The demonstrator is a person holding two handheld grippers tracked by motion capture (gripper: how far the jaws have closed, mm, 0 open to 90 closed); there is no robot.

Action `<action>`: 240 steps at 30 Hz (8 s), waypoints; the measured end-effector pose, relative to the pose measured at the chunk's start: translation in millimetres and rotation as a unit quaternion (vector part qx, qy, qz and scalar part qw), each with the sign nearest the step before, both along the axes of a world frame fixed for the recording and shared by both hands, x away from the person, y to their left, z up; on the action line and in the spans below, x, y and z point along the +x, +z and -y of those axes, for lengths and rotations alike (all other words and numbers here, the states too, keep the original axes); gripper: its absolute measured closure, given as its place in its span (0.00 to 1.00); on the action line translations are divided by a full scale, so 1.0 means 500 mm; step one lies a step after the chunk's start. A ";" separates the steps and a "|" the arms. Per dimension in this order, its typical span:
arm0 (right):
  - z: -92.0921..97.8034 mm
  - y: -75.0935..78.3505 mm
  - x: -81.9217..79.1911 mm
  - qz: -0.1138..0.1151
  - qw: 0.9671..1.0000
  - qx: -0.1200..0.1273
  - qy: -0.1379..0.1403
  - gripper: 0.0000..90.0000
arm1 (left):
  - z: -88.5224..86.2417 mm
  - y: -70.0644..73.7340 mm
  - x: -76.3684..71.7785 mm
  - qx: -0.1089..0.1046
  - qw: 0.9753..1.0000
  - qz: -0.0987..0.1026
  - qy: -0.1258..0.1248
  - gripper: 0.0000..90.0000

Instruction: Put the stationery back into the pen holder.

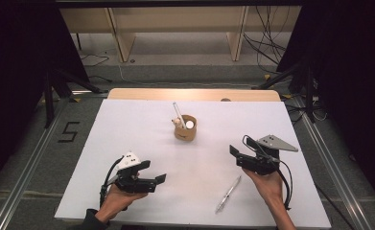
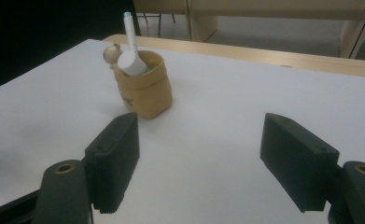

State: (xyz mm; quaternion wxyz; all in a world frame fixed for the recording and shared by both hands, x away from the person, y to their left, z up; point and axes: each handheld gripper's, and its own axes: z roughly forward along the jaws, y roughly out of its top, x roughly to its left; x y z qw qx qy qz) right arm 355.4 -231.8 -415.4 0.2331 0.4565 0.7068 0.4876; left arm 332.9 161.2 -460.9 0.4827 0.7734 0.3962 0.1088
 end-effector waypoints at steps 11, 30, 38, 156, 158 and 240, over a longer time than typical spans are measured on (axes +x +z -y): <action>0.010 -0.016 -0.022 -0.006 1.000 -0.002 -0.006 0.32 | 0.038 0.002 0.000 0.010 1.000 -0.012 -0.005 0.18; 0.027 -0.045 -0.058 -0.023 1.000 -0.002 -0.015 0.32 | 0.180 -0.006 -0.009 0.052 0.996 -0.027 -0.067 0.18; 0.031 -0.045 -0.066 -0.023 1.000 -0.001 -0.017 0.32 | 0.249 -0.007 -0.024 0.064 0.992 -0.032 -0.101 0.18; 0.036 -0.061 -0.080 -0.066 0.994 0.087 0.016 0.31 | 0.239 0.014 0.030 0.027 0.996 -0.028 -0.076 0.85; 0.032 -0.062 -0.079 -0.073 0.992 0.098 0.022 0.30 | 0.231 0.012 0.030 0.021 0.997 -0.028 -0.072 0.85; -0.117 -0.100 0.011 -0.209 0.912 0.323 0.146 0.89 | 0.180 0.012 -0.011 -0.043 0.995 -0.018 -0.090 0.73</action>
